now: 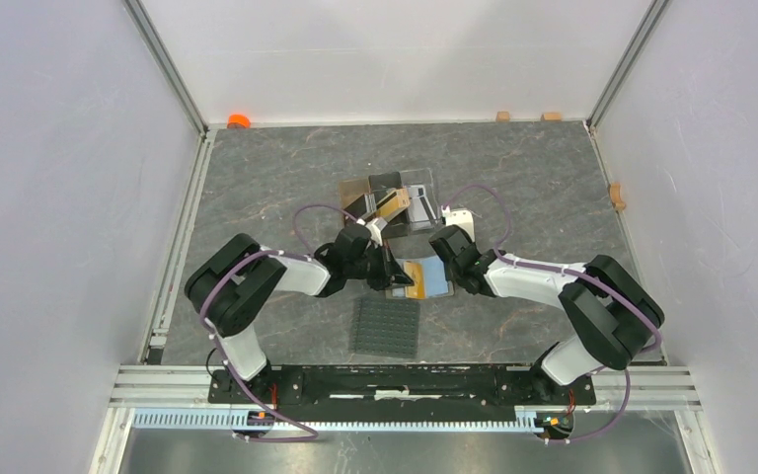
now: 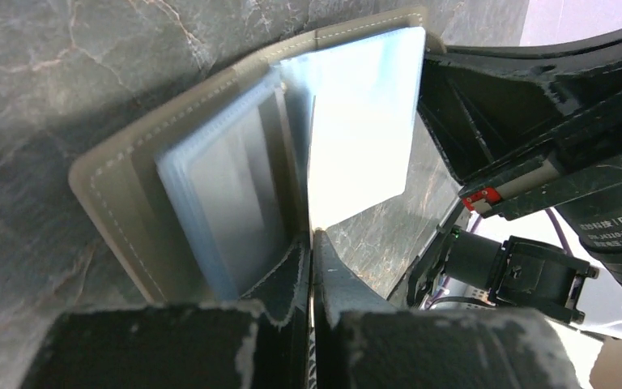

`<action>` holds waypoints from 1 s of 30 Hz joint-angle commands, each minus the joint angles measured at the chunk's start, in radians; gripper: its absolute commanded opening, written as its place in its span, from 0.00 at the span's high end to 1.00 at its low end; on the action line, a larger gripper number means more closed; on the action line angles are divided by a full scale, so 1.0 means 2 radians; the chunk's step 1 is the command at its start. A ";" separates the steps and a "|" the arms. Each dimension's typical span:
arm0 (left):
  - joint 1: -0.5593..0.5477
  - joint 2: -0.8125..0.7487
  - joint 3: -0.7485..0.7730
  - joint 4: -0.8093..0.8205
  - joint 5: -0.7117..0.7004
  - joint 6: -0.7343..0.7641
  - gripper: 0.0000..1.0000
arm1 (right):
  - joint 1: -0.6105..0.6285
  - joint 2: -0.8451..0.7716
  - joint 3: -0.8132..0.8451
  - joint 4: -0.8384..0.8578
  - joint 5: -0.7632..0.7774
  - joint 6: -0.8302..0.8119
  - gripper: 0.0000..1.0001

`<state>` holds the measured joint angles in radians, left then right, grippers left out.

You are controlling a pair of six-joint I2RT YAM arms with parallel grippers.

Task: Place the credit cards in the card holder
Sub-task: Insert the credit card into the card holder, then move the storage box to the center of the board.

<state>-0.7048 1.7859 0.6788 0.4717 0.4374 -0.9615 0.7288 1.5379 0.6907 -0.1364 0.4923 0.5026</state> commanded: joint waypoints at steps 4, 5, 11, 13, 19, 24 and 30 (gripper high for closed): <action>-0.002 -0.068 0.006 -0.081 -0.015 0.092 0.98 | 0.001 -0.063 0.024 -0.046 -0.047 -0.044 0.62; -0.001 -0.068 0.010 -0.085 -0.012 0.098 0.98 | 0.001 -0.074 0.032 -0.049 -0.051 -0.053 0.56; 0.002 -0.057 0.012 -0.089 -0.008 0.098 0.98 | 0.001 -0.091 0.052 0.007 -0.124 -0.087 0.45; 0.002 -0.054 0.012 -0.089 -0.008 0.096 0.98 | 0.001 -0.068 0.057 0.036 -0.149 -0.085 0.47; 0.003 -0.059 0.004 -0.088 -0.012 0.093 0.98 | 0.001 0.002 0.075 0.142 -0.178 -0.084 0.49; 0.003 -0.057 0.000 -0.082 -0.009 0.093 0.98 | 0.001 0.056 0.087 0.233 -0.193 -0.083 0.49; 0.004 -0.053 0.001 -0.075 -0.005 0.090 0.98 | 0.001 0.145 0.152 0.259 -0.166 -0.086 0.49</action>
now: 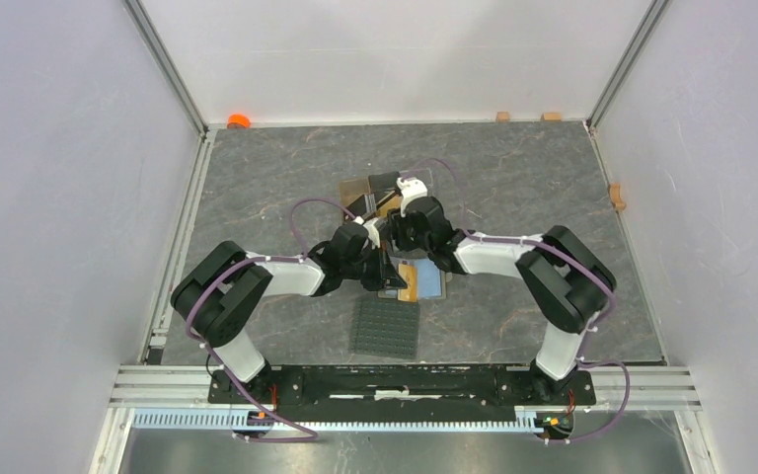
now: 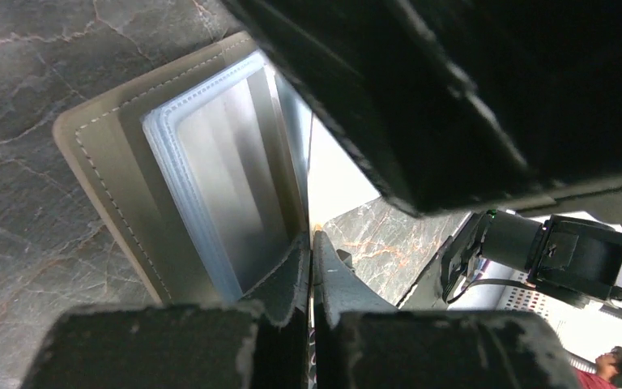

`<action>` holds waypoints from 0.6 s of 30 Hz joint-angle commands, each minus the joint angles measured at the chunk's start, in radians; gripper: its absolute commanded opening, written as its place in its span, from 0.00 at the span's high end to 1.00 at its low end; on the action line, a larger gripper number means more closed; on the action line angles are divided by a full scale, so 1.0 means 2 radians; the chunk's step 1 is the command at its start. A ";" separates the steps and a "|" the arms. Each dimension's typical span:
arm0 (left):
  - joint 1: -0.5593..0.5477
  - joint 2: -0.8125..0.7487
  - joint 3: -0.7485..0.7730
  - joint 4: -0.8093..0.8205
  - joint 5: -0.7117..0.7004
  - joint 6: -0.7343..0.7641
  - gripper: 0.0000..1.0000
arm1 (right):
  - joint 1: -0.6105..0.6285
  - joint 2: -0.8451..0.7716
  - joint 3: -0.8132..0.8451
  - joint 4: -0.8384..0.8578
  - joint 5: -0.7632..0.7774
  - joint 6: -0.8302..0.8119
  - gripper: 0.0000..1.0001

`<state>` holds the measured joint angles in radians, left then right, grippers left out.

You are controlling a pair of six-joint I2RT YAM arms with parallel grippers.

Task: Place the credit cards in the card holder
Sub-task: Move the storage box to the center of the board.

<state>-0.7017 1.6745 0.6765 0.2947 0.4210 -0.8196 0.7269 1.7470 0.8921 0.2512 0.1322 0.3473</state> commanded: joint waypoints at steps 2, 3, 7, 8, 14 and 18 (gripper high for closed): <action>0.002 0.004 0.000 0.015 0.005 0.019 0.98 | 0.002 0.061 0.073 0.077 0.025 -0.012 0.48; 0.003 0.003 0.000 0.015 0.004 0.018 0.98 | 0.002 0.071 0.084 0.080 0.030 -0.014 0.48; 0.003 0.003 -0.003 0.016 0.004 0.018 0.98 | 0.000 0.106 0.131 0.080 0.049 -0.027 0.48; 0.003 0.002 -0.003 0.016 0.004 0.018 0.98 | -0.003 0.112 0.141 0.079 0.048 -0.029 0.47; 0.003 0.005 -0.004 0.019 0.003 0.017 0.98 | -0.020 0.138 0.204 0.046 -0.022 -0.050 0.45; 0.003 0.006 -0.006 0.023 0.002 0.015 0.98 | -0.023 0.076 0.168 0.011 -0.029 -0.064 0.38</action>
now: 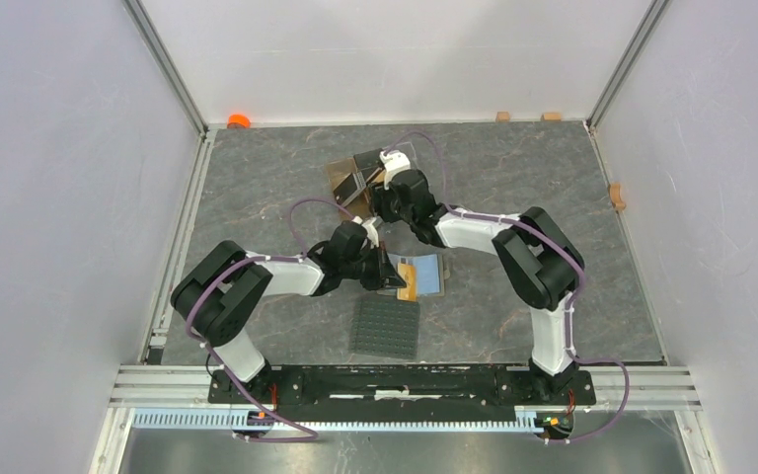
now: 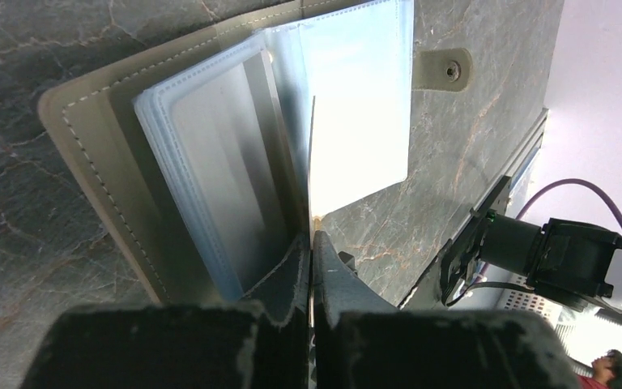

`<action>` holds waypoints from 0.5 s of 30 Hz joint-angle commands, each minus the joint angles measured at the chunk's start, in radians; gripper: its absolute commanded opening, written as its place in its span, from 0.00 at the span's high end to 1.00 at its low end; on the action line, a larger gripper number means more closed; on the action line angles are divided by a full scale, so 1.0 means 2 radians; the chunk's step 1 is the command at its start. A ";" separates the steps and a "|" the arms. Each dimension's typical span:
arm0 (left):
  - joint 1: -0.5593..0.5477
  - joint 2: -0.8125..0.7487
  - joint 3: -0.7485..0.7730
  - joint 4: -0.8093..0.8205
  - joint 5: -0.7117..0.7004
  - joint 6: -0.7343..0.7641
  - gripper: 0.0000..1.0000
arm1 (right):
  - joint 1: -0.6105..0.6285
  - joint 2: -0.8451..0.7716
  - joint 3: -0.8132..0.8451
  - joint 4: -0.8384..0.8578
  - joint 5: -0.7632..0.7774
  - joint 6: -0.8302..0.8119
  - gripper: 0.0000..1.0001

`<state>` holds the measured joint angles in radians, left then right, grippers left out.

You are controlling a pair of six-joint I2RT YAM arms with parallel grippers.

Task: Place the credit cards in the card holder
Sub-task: Move the storage box to the center of the board.

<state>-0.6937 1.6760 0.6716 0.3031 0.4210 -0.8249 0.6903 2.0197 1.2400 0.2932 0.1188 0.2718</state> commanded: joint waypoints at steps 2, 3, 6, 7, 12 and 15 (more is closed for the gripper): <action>-0.001 0.008 -0.004 0.019 0.003 0.016 0.98 | -0.010 -0.108 -0.037 -0.045 -0.015 -0.020 0.33; -0.001 0.010 -0.003 0.019 0.003 0.015 0.98 | -0.015 -0.129 -0.053 -0.070 -0.006 -0.012 0.31; -0.001 0.017 -0.002 0.022 0.010 0.013 0.98 | -0.030 -0.198 -0.109 -0.118 -0.002 0.005 0.27; -0.001 0.019 -0.002 0.023 0.011 0.012 0.98 | -0.034 -0.219 -0.134 -0.130 -0.003 0.009 0.26; -0.001 0.023 -0.001 0.025 0.013 0.008 0.98 | -0.038 -0.321 -0.232 -0.193 -0.019 0.030 0.25; -0.001 0.018 -0.005 0.029 0.012 0.001 0.98 | -0.038 -0.361 -0.281 -0.208 -0.027 0.048 0.22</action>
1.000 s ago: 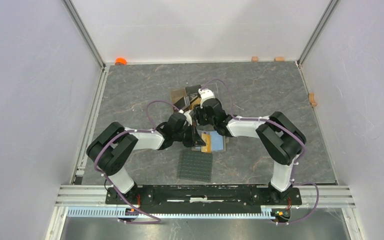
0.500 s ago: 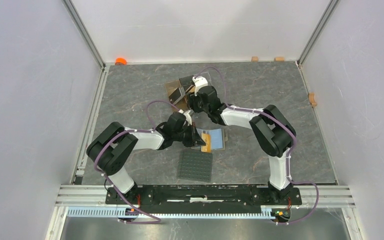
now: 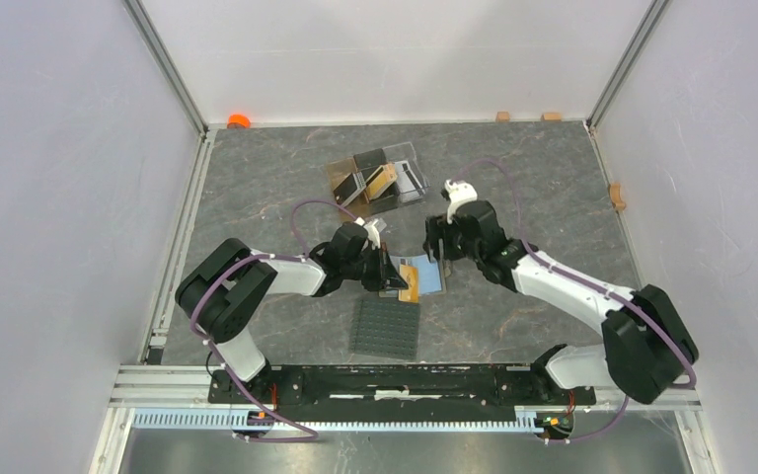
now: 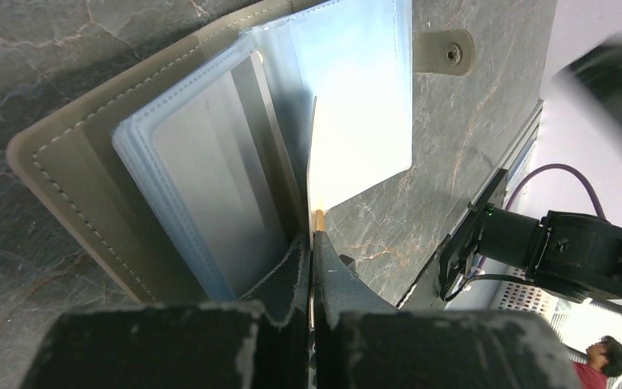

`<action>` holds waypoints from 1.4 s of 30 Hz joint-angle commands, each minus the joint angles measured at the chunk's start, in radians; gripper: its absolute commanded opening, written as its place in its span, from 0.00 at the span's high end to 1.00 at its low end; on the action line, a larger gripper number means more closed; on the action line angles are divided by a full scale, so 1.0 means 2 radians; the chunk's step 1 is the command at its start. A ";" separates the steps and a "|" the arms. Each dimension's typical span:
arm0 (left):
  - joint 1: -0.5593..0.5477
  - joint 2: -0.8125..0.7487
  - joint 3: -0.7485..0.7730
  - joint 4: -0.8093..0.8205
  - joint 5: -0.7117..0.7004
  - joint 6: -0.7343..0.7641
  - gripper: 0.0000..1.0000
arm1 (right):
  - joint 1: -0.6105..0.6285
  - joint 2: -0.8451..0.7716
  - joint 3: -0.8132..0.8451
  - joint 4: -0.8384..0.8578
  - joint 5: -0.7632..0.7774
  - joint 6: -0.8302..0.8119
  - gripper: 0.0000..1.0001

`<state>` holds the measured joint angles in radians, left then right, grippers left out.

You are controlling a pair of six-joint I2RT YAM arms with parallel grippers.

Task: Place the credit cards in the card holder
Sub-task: Move the storage box to the center of the board, then insert the credit card into the card holder.

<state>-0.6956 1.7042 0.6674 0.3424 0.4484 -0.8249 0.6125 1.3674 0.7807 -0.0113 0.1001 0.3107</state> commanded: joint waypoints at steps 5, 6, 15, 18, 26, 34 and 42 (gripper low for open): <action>0.000 -0.001 -0.003 0.011 -0.002 -0.003 0.98 | 0.001 -0.049 -0.094 -0.039 -0.020 0.041 0.24; 0.000 -0.001 -0.003 0.010 -0.001 -0.003 0.98 | 0.001 -0.045 -0.094 -0.034 -0.021 0.042 0.24; 0.004 -0.007 -0.008 0.010 -0.007 -0.011 0.98 | 0.001 0.004 -0.079 0.002 0.007 0.048 0.41; 0.010 -0.009 -0.008 0.014 0.000 -0.021 0.98 | 0.001 0.015 -0.075 0.002 0.033 0.053 0.46; 0.023 -0.005 -0.007 0.012 0.004 -0.025 0.98 | 0.001 0.027 -0.068 0.038 0.057 0.056 0.52; 0.037 0.001 -0.006 0.009 0.006 -0.024 0.98 | 0.001 0.073 -0.050 0.039 0.054 0.054 0.96; 0.062 0.025 0.022 0.013 0.019 -0.026 0.98 | -0.002 0.100 -0.046 0.017 0.090 0.071 1.00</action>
<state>-0.5949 1.7164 0.6693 0.3515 0.4686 -0.8593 0.6132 1.5410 0.6586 0.0395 0.2298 0.4328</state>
